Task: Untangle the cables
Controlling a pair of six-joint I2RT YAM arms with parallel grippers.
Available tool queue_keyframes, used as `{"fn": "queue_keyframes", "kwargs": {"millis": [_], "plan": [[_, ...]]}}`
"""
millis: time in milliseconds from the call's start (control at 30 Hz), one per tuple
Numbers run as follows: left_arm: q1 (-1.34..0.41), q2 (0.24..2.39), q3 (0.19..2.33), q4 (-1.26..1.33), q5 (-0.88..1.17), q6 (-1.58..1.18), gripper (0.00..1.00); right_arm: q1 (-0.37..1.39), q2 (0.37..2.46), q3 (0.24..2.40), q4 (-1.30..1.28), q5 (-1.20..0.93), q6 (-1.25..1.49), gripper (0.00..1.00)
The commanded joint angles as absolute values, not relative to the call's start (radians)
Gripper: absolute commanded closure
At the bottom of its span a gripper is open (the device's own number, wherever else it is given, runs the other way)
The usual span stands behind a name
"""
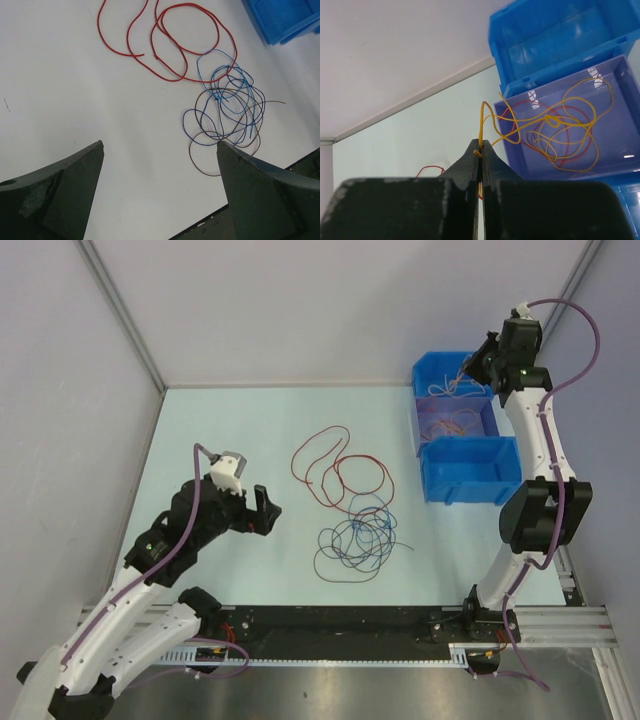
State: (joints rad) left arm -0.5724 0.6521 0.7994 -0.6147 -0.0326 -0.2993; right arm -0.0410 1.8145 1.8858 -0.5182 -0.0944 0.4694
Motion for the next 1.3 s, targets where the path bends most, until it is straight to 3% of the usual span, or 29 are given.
{"fn": "queue_keyframes", "kwargs": {"millis": [0, 67, 100, 200, 667, 900, 1267], "plan": [[-0.558, 0.647, 0.795, -0.595, -0.043, -0.318, 0.0, -0.051, 1.825, 1.944, -0.515, -0.058, 0.445, 0.84], [-0.558, 0.647, 0.795, -0.594, -0.044, -0.318, 0.0, -0.054, 1.833, 1.956, -0.529, -0.043, 0.44, 0.53], [-0.557, 0.649, 0.795, -0.594, -0.044, -0.319, 0.0, -0.057, 1.833, 1.959, -0.534, -0.034, 0.439, 0.3], [-0.555, 0.652, 0.795, -0.592, -0.043, -0.318, 0.0, -0.058, 1.824, 1.954, -0.542, -0.02, 0.442, 0.16], [-0.545, 0.687, 0.793, -0.584, -0.018, -0.314, 0.0, -0.026, 1.706, 1.8, -0.518, -0.074, 0.445, 0.16], [-0.545, 0.722, 0.79, -0.58, -0.008, -0.311, 0.0, -0.003, 1.525, 1.522, -0.499, -0.041, 0.459, 0.16], [-0.545, 0.857, 0.805, -0.574, 0.008, -0.327, 0.01, 0.293, 1.341, 1.286, -0.626, 0.069, 0.471, 0.16]]}}
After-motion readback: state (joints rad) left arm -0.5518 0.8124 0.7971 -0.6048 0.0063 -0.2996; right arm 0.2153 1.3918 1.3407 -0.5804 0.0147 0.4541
